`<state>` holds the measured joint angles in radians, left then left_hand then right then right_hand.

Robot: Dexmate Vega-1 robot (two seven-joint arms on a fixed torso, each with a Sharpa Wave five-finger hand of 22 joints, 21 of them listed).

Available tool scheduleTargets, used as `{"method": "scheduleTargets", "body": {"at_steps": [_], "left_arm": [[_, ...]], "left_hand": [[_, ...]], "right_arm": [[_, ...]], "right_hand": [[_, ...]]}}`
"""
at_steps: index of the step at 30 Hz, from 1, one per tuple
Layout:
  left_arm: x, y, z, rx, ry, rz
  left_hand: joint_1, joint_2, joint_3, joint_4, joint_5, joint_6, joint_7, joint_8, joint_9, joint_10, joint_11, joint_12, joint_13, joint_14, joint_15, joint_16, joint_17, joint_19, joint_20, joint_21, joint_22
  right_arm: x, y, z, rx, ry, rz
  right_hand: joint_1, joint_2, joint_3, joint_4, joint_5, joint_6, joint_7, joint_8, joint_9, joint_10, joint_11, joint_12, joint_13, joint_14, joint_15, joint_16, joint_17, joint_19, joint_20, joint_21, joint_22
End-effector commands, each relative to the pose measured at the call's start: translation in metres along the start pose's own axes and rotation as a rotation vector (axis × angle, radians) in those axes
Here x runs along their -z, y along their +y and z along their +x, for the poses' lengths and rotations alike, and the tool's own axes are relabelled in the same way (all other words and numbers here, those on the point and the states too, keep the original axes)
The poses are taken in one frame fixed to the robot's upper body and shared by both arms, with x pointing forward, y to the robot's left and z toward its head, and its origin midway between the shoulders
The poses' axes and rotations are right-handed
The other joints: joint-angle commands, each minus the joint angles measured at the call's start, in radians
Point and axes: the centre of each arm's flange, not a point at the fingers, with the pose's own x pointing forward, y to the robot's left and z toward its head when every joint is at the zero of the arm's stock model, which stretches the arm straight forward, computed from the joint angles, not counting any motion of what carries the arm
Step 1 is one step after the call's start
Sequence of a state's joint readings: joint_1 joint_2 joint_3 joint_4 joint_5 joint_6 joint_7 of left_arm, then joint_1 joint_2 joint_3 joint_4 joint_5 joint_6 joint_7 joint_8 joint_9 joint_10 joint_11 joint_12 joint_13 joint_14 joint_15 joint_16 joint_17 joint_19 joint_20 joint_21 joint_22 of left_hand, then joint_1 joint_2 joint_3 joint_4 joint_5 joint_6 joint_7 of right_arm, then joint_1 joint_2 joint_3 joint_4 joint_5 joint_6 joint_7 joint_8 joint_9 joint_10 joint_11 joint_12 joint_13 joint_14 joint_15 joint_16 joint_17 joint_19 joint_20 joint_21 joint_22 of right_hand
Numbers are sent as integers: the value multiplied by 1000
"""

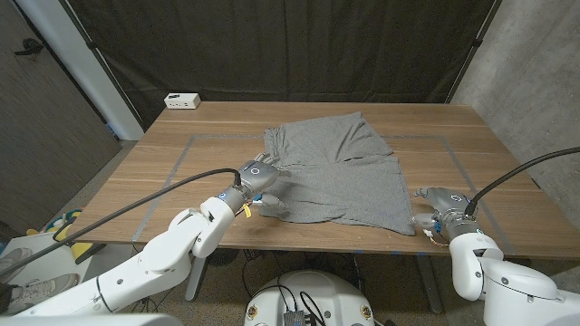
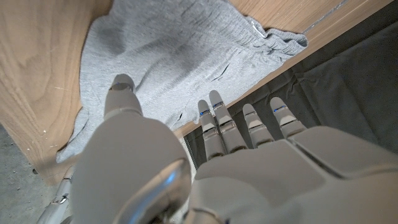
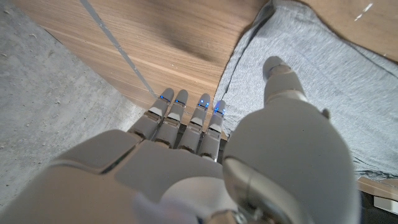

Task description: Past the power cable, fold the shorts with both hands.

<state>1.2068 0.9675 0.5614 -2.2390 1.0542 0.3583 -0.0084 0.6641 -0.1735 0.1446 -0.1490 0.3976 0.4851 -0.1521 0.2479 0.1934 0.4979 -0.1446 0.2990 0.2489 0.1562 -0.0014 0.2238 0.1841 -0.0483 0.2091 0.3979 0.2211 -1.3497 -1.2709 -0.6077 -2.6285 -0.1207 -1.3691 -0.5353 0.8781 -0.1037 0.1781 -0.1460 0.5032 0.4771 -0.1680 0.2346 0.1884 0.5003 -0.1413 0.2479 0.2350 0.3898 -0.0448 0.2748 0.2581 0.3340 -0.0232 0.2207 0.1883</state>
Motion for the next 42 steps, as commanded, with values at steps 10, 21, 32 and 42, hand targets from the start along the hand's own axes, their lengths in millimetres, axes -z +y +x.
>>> {"method": "scheduleTargets", "body": {"at_steps": [10,21,32,42], "left_arm": [[-10,-6,-11,64,-6,79],[-12,-8,-15,90,8,122],[-8,-20,-15,102,32,153],[-10,-27,-12,115,32,178]], "left_hand": [[31,8,-16,-3,10,28,3,6,4,22,-17,4,4,3,-10,-4,1,15,2,11,5],[49,15,-25,-2,13,42,4,7,6,42,-23,8,6,12,-18,-3,1,28,-2,18,8],[79,30,-29,-1,16,54,1,5,7,71,-42,12,8,36,-47,3,0,53,-17,30,12],[134,55,-28,-2,15,111,-18,19,7,126,-63,17,7,65,-78,5,-2,74,-50,41,13]], "right_arm": [[-4,11,-11,-55,-14,-19],[-7,18,-20,-85,-27,-13],[-14,32,-19,-67,-49,-31],[-18,40,-11,-40,-73,-35]], "right_hand": [[17,1,-10,6,7,26,-7,10,5,6,1,3,5,11,-172,4,7,-1,-5,-1,3],[19,0,-17,8,8,47,-13,14,5,3,4,0,7,8,-170,3,11,-3,-5,-1,3],[28,10,-18,11,10,48,-19,10,5,-2,0,-3,10,11,-174,4,16,1,-6,1,4],[43,29,-15,13,12,49,-24,4,5,-1,-4,-4,13,19,-175,9,22,-1,-5,1,4]]}}
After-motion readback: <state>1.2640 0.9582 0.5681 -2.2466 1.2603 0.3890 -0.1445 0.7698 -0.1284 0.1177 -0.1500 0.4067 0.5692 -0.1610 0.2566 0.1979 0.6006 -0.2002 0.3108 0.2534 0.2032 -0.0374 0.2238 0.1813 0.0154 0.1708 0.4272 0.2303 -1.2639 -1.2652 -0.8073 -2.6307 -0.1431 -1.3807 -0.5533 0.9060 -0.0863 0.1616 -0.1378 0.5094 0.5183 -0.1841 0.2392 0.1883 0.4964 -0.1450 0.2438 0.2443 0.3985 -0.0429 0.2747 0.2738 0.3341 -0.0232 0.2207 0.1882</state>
